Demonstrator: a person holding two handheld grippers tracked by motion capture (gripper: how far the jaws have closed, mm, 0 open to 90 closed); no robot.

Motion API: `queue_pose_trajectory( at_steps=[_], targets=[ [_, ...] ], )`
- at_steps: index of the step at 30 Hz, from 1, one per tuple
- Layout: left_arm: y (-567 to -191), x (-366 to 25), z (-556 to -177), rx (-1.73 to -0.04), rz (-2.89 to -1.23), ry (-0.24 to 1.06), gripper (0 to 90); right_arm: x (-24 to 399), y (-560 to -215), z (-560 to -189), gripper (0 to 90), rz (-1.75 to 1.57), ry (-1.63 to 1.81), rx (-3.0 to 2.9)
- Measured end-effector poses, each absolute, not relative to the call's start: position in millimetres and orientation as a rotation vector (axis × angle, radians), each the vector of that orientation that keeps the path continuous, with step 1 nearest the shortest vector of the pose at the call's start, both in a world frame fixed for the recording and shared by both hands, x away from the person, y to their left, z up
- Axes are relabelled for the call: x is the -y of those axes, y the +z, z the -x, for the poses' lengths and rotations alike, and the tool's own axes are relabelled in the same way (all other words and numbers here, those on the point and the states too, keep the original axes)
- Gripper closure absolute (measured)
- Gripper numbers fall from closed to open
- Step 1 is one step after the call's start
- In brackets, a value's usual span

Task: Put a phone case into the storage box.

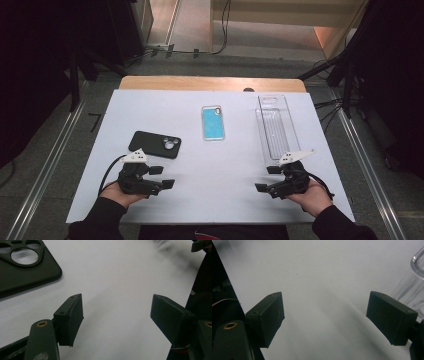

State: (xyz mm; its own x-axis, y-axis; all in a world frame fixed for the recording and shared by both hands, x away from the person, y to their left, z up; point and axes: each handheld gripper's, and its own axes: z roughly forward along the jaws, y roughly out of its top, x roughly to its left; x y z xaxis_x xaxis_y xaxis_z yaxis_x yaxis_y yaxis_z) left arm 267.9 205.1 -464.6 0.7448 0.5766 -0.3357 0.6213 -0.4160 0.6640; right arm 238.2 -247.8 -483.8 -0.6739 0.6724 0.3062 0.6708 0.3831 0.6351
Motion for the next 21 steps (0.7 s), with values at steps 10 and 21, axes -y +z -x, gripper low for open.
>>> queue_pose_trajectory(
  at_steps=[10, 21],
  targets=[
    [-464.0, -206.2, -269.1, -0.933, -2.124, -0.099, 26.6, 248.8, -482.9, -238.7, 13.0, -1.276, 1.198, -2.603],
    [-464.7, -207.8, -269.1, -0.918, -2.142, -0.095, 26.6, 248.2, -481.7, -239.6, 13.3, -1.29, 1.195, -2.595]
  ],
)
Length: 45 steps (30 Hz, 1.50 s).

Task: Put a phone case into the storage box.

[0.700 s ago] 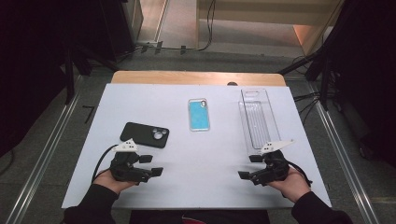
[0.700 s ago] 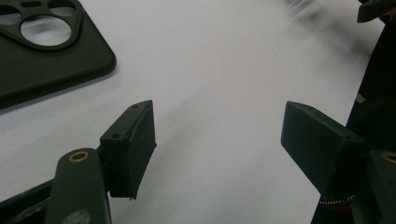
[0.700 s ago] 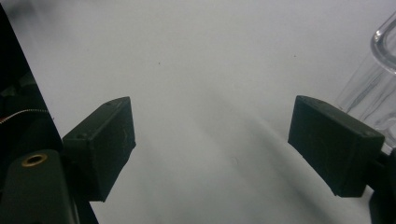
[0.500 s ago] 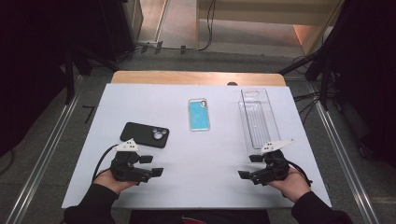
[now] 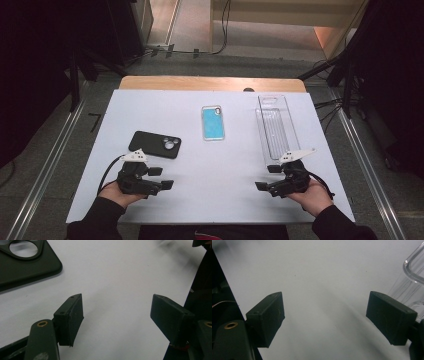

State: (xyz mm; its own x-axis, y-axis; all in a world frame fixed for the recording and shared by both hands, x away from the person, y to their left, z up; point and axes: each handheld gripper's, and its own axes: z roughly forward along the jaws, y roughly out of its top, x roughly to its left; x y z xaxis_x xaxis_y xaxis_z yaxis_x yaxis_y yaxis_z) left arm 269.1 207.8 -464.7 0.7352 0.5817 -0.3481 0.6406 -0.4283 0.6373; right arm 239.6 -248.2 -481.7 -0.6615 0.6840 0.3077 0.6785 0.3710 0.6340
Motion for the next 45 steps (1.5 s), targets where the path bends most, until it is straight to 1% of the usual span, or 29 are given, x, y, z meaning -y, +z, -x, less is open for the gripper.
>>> queue_pose_trajectory(
  at_steps=[33, 45],
  targets=[
    [-465.1, -210.4, -272.5, -0.953, -2.137, -0.098, 27.1, 242.8, -482.3, -243.0, 13.3, -1.253, 1.178, -2.599],
    [-463.1, -212.0, -273.5, -0.959, -2.112, -0.097, 27.0, 228.4, -470.2, -247.1, 13.3, -1.237, 1.232, -2.622]
  ],
)
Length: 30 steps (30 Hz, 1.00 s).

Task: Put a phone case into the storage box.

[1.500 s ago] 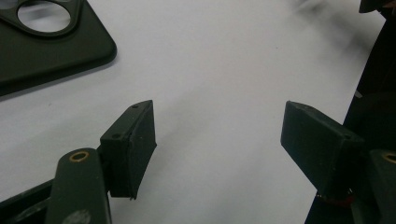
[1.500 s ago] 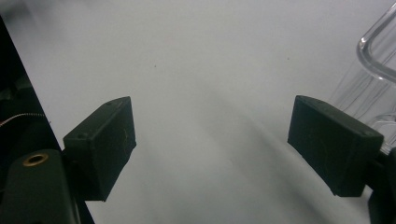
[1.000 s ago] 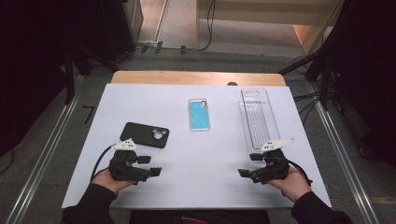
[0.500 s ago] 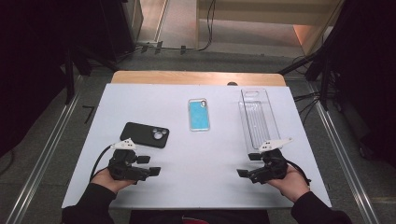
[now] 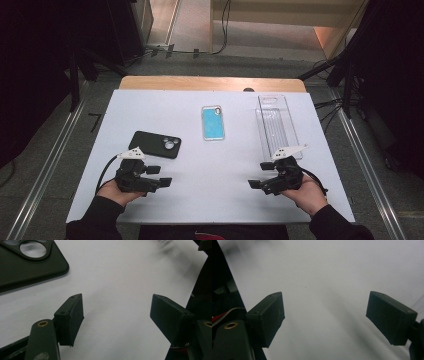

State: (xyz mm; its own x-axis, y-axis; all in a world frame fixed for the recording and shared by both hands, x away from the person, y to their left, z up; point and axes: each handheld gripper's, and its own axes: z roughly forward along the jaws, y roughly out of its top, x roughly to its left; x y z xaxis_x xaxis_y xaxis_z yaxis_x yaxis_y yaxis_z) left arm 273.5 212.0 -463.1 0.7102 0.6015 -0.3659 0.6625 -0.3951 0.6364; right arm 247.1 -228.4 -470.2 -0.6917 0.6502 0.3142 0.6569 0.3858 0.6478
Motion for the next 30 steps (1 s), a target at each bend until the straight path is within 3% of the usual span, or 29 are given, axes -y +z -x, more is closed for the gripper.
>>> queue_pose_trajectory(
  at_steps=[9, 30],
  targets=[
    [-462.8, -212.4, -274.2, -0.953, -2.116, -0.083, 27.0, 213.2, -447.9, -254.6, 13.3, 1.235, -1.316, 2.588],
    [-463.5, -209.2, -274.4, -0.936, -2.122, -0.091, 27.1, 183.4, -432.5, -298.7, 13.3, 1.347, -1.319, 2.578]
  ],
)
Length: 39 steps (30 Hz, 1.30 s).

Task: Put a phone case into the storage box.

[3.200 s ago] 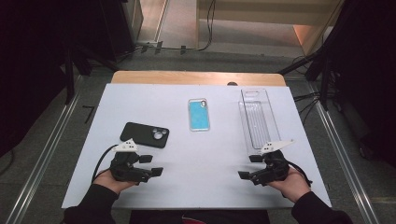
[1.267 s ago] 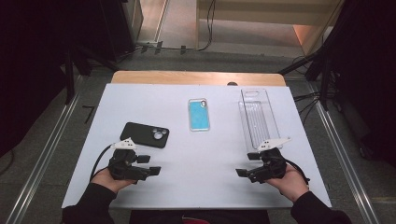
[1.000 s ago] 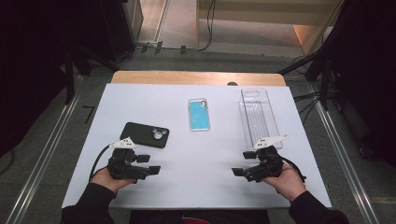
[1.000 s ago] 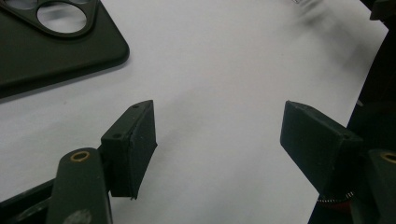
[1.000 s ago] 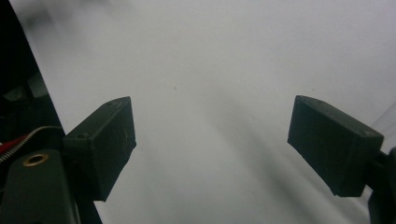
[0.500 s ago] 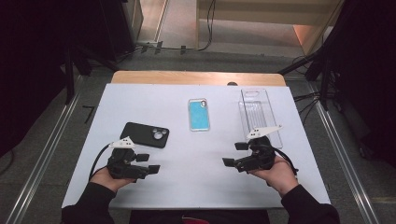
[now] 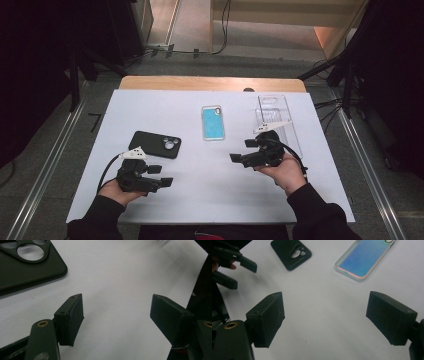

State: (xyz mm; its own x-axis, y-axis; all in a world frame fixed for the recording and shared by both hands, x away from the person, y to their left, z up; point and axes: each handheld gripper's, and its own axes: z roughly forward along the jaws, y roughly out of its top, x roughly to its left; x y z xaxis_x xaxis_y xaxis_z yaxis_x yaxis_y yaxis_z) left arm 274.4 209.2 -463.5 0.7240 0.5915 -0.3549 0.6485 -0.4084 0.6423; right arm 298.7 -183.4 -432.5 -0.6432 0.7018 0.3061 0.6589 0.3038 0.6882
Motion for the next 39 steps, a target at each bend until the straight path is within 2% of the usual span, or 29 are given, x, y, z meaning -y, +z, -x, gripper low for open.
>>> queue_pose_trajectory(
  at_steps=[29, 32, 38, 39],
  targets=[
    [-463.7, -209.8, -275.3, -0.934, -2.121, -0.099, 27.1, 142.9, -435.3, -367.0, 15.1, -1.353, 1.227, -2.499],
    [-463.8, -210.1, -275.4, -0.932, -2.121, -0.1, 27.1, 138.5, -439.1, -374.5, 19.0, -1.379, 1.217, -2.497],
    [-463.7, -209.7, -275.3, -0.928, -2.122, -0.101, 27.1, 127.8, -445.0, -386.3, 20.6, -1.401, 1.178, -2.507],
    [-463.6, -209.6, -275.1, -0.928, -2.119, -0.097, 27.1, 124.8, -447.2, -390.9, 25.2, -1.385, 1.176, -2.519]
  ],
)
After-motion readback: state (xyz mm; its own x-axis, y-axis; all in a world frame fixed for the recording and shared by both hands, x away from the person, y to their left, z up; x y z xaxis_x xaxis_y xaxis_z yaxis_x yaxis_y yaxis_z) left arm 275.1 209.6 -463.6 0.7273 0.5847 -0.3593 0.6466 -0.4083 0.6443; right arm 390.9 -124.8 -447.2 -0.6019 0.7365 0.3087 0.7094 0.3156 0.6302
